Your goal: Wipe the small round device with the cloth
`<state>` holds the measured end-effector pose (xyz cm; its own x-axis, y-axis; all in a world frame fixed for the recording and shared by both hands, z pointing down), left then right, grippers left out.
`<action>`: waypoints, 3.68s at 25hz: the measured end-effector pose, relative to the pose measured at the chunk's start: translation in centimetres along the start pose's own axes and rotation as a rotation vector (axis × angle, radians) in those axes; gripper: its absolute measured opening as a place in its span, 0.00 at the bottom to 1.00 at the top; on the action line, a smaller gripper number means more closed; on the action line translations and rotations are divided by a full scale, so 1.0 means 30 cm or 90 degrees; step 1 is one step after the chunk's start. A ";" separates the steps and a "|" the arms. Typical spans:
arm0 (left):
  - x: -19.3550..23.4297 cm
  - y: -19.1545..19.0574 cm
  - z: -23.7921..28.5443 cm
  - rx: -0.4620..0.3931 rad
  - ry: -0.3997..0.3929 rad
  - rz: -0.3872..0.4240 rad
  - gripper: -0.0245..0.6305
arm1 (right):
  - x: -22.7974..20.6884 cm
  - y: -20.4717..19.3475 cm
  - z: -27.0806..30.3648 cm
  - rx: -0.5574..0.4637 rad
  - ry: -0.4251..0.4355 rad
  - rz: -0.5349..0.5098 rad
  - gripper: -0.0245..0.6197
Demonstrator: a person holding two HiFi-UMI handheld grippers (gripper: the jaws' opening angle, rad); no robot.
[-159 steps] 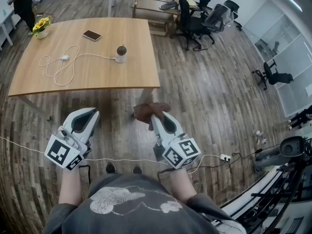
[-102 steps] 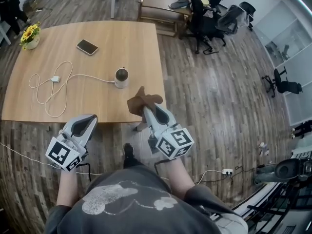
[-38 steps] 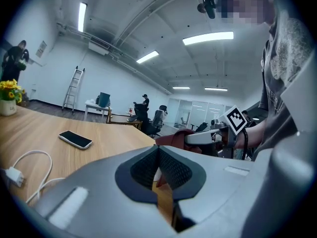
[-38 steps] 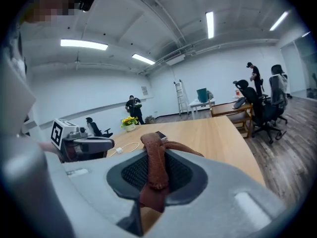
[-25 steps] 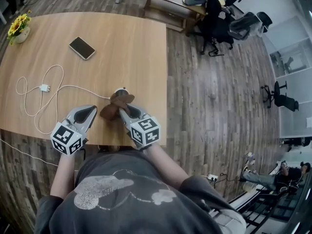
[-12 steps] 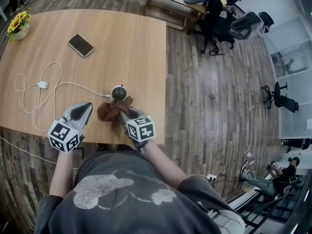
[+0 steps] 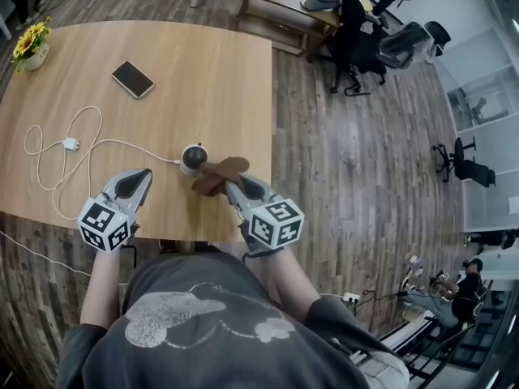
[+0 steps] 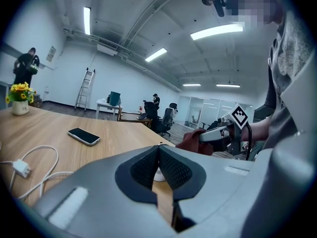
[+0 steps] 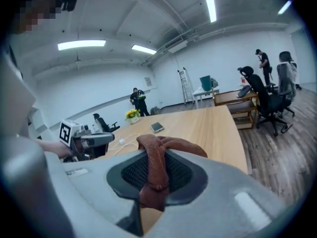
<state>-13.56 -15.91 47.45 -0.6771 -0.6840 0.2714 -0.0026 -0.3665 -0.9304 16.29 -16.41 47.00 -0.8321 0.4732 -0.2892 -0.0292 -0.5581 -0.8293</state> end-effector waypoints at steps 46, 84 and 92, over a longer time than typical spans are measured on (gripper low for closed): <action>0.009 0.031 0.013 -0.025 0.013 -0.014 0.07 | -0.049 0.299 0.111 -0.146 0.029 -0.015 0.13; 0.052 -0.025 -0.015 -0.013 0.038 -0.046 0.07 | 0.049 0.328 0.244 -0.074 0.078 -0.063 0.13; 0.010 -0.028 -0.031 -0.018 0.022 -0.040 0.07 | 0.216 0.238 0.311 -0.027 0.114 -0.112 0.13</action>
<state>-14.46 -15.22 48.08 -0.7001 -0.6380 0.3206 -0.0659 -0.3893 -0.9187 5.52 -23.70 43.67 -0.7044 0.6759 -0.2165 -0.1379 -0.4295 -0.8925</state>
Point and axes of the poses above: the fingertips, and each gripper's own axes: z forward along the fingers, x to its left, y out of its top, the point moved 9 cm from there along -z, backward along the fingers, and after that the axes turned 4 degrees about -y, right-handed, at the moved point
